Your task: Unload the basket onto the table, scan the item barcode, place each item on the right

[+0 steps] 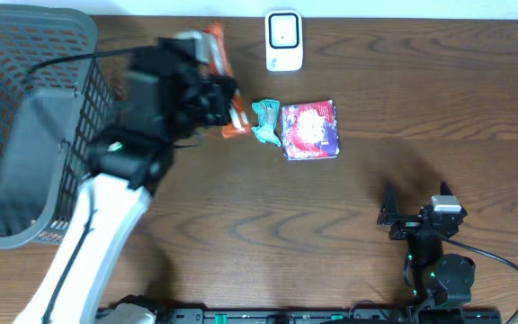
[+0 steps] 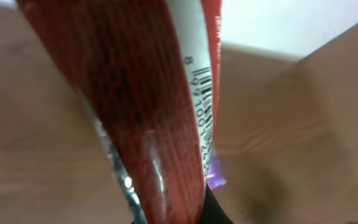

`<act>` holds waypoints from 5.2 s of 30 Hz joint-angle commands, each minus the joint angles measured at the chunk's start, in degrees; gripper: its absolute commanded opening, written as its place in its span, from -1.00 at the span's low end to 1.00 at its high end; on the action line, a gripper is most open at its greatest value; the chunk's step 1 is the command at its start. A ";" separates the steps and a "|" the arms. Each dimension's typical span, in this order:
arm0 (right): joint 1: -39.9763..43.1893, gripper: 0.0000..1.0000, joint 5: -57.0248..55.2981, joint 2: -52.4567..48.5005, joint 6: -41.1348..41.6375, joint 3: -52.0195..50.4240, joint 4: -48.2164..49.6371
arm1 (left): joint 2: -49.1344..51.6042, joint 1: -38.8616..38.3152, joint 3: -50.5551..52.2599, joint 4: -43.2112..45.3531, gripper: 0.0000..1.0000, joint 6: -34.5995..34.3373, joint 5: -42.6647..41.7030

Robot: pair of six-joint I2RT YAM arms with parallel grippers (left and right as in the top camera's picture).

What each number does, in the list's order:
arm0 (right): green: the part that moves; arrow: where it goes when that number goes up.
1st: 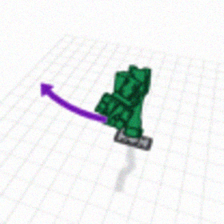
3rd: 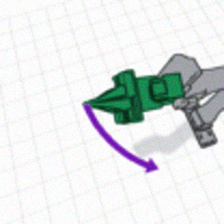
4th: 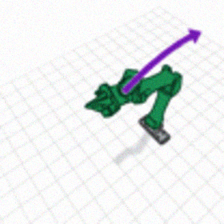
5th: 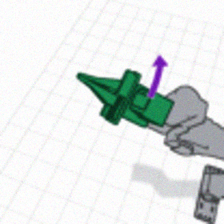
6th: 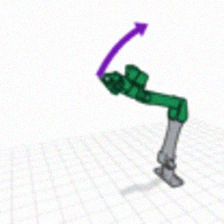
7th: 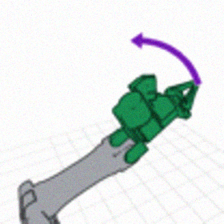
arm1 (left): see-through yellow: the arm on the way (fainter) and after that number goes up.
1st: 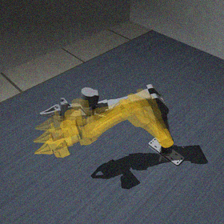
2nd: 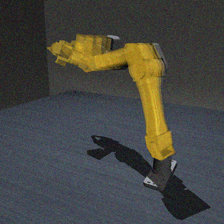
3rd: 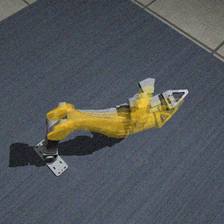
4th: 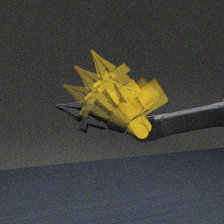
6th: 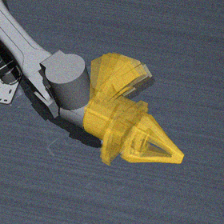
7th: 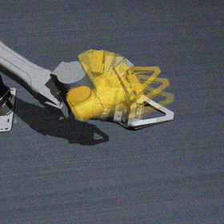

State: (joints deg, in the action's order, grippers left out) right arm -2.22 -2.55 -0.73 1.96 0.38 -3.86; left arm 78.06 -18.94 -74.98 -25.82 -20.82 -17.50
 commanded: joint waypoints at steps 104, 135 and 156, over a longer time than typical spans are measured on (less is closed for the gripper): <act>-0.02 0.99 -0.13 0.09 0.57 -0.07 -0.22 | 30.40 56.63 1.40 -33.46 -0.85 -28.52 29.11; -0.02 0.98 -0.13 0.09 0.57 -0.07 -0.22 | -13.57 47.71 -13.18 3.04 -0.86 -14.36 -19.39; -0.02 0.99 -0.13 0.09 0.57 -0.07 -0.22 | 14.16 5.51 -11.56 -6.54 -0.85 3.54 -7.34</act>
State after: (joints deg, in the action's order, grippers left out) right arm -2.22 -2.55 -0.73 1.96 0.38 -3.86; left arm 87.83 -10.94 -87.00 -32.16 -20.05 -31.14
